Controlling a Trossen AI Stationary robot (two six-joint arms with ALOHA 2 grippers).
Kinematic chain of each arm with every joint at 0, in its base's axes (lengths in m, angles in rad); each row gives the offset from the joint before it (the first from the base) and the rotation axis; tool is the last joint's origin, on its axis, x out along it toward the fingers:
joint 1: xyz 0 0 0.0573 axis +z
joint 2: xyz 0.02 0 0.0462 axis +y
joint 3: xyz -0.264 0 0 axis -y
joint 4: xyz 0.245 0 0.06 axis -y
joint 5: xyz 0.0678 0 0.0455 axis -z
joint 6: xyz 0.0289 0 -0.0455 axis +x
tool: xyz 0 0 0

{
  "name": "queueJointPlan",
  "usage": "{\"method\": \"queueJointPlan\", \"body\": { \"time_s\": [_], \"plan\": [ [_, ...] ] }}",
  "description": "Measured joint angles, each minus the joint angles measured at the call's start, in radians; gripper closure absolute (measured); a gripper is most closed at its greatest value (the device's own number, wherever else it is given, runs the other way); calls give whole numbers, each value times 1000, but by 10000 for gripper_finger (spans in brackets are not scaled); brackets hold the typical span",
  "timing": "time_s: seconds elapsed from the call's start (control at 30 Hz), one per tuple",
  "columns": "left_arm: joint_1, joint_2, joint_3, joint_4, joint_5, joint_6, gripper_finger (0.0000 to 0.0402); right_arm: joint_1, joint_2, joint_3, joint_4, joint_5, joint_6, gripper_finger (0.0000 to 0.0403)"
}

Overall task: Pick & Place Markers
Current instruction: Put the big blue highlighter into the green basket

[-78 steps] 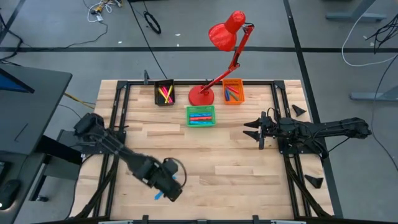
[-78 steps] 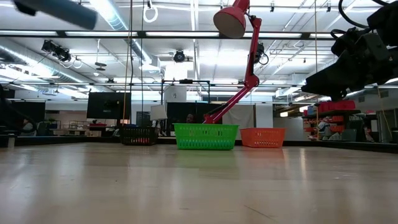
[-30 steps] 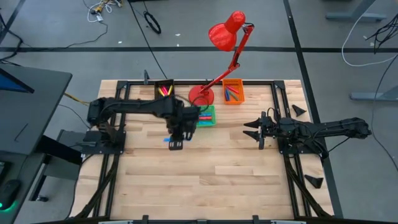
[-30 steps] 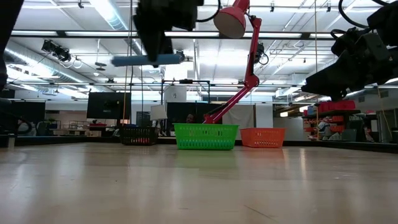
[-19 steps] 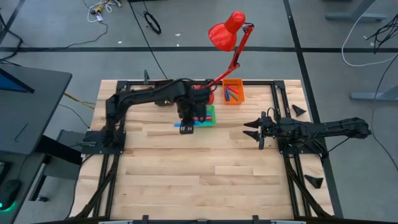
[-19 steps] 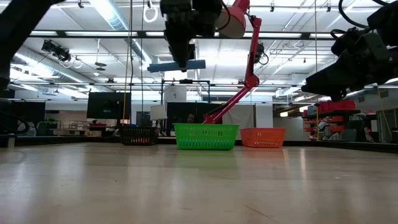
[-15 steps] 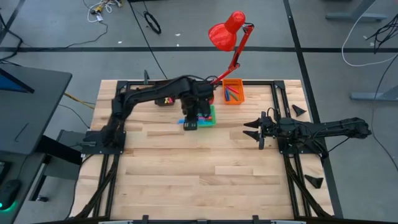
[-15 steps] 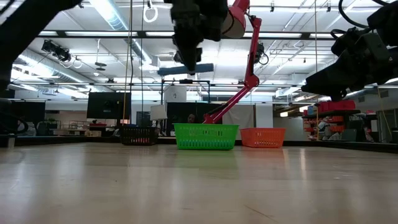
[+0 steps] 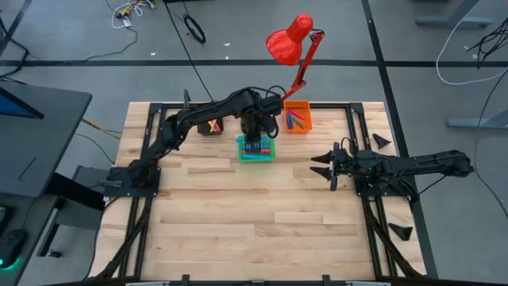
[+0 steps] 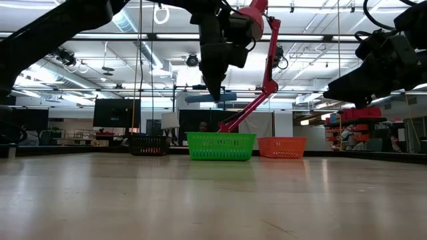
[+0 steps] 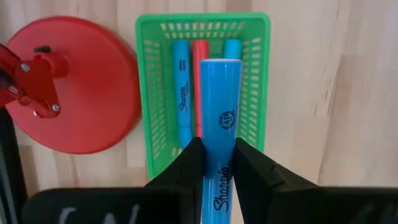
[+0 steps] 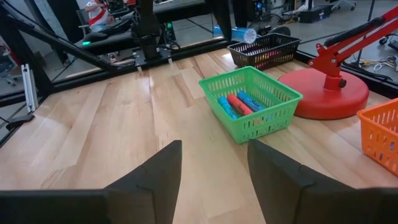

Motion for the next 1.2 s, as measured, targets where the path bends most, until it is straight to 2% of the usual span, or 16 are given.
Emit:
{"method": "queueJointPlan", "body": {
  "time_s": [0.2,0.9,1.2],
  "plan": [
    [14,0,-2,40,8,14,334,0,0,0,1,0,0,218],
    [24,193,-3,101,7,-7,332,0,0,0,-3,0,0,218],
    [24,220,-3,128,15,-13,320,0,0,0,-3,0,0,218]
  ]
}}
